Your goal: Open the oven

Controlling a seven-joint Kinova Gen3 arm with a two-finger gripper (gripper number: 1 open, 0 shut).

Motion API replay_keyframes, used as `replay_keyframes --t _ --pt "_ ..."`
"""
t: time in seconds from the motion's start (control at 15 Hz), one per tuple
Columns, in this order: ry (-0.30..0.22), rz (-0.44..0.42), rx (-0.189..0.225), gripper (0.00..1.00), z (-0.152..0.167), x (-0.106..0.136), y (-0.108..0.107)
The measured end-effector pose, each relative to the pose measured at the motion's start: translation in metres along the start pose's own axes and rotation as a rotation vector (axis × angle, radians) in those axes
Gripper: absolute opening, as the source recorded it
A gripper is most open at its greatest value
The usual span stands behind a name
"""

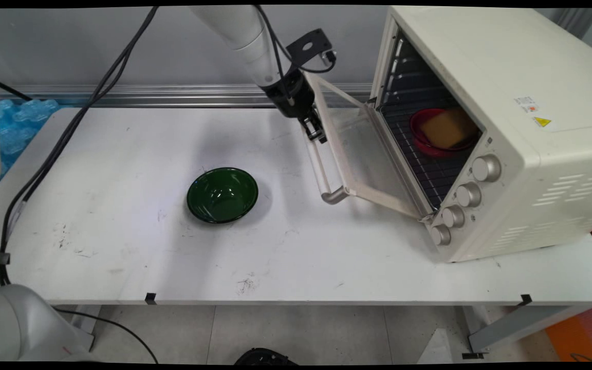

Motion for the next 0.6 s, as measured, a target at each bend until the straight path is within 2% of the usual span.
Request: replay_keyframes --t 0.6 --pt "0.002 0.037 0.008 0.0 -0.001 -0.032 0.003"
